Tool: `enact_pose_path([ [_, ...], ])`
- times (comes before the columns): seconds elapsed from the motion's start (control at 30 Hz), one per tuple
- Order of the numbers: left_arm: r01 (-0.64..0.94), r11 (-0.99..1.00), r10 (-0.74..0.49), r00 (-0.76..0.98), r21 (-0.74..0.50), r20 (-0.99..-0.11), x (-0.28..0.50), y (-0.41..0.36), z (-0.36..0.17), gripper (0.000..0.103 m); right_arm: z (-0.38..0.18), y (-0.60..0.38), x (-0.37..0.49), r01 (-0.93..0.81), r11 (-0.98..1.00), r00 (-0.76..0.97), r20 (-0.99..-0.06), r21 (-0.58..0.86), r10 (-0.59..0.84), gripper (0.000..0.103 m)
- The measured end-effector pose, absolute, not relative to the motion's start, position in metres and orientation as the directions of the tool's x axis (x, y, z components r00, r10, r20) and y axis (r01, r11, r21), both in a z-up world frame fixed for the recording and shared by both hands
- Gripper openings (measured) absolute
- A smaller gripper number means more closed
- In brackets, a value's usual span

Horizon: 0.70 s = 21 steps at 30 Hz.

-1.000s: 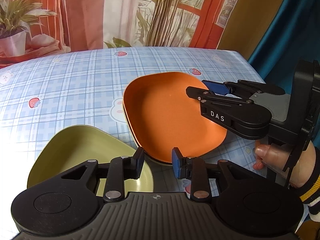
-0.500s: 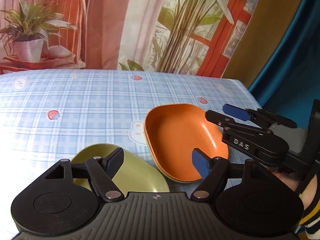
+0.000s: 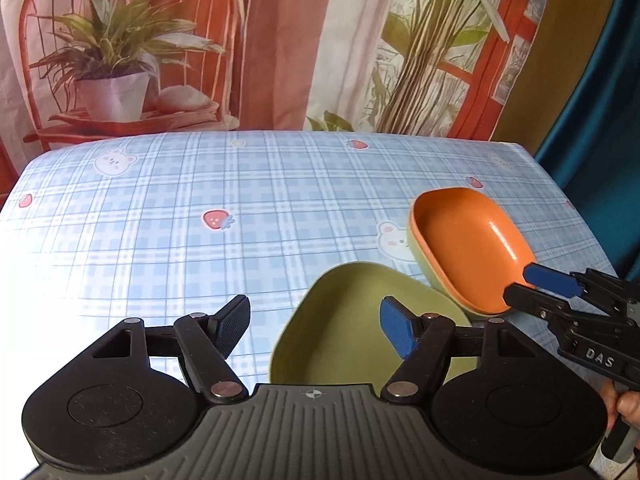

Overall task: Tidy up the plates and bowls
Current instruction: 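Close both grippers on the rims of the other green plate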

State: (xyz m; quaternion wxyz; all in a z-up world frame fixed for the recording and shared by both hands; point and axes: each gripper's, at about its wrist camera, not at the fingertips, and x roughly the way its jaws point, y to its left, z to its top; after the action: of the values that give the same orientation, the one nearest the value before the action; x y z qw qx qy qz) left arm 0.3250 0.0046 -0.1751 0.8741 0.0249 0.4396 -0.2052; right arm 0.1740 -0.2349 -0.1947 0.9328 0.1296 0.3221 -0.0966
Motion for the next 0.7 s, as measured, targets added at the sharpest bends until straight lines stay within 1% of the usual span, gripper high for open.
enact_pose_path([
  [0.2, 0.374, 0.914, -0.346, 0.508, -0.16, -0.789, 0.329, 0.018, -0.191, 0.062, -0.21, -0.201, 0.17, 0.219, 0.95, 0.735, -0.678, 0.221, -0.011, 0.04],
  [0.37, 0.371, 0.91, -0.363, 0.5, -0.185, -0.786, 0.33, 0.026, -0.201, 0.046, -0.217, -0.185, 0.175, 0.202, 0.949, 0.702, -0.711, 0.242, 0.032, 0.04],
  [0.43, 0.369, 0.91, -0.367, 0.497, -0.191, -0.786, 0.332, 0.027, -0.205, 0.038, -0.219, -0.183, 0.177, 0.209, 0.943, 0.694, -0.718, 0.258, 0.042, 0.04],
  [0.6, 0.367, 0.899, -0.402, 0.481, -0.237, -0.779, 0.331, 0.033, -0.213, 0.031, -0.222, -0.183, 0.182, 0.231, 0.924, 0.682, -0.728, 0.304, 0.07, 0.039],
  [0.67, 0.367, 0.896, -0.411, 0.477, -0.248, -0.777, 0.33, 0.033, -0.216, 0.03, -0.222, -0.182, 0.183, 0.23, 0.92, 0.681, -0.728, 0.318, 0.082, 0.038],
  [0.7, 0.368, 0.895, -0.413, 0.474, -0.251, -0.777, 0.331, 0.033, -0.217, 0.028, -0.222, -0.182, 0.184, 0.233, 0.919, 0.68, -0.729, 0.318, 0.08, 0.038],
])
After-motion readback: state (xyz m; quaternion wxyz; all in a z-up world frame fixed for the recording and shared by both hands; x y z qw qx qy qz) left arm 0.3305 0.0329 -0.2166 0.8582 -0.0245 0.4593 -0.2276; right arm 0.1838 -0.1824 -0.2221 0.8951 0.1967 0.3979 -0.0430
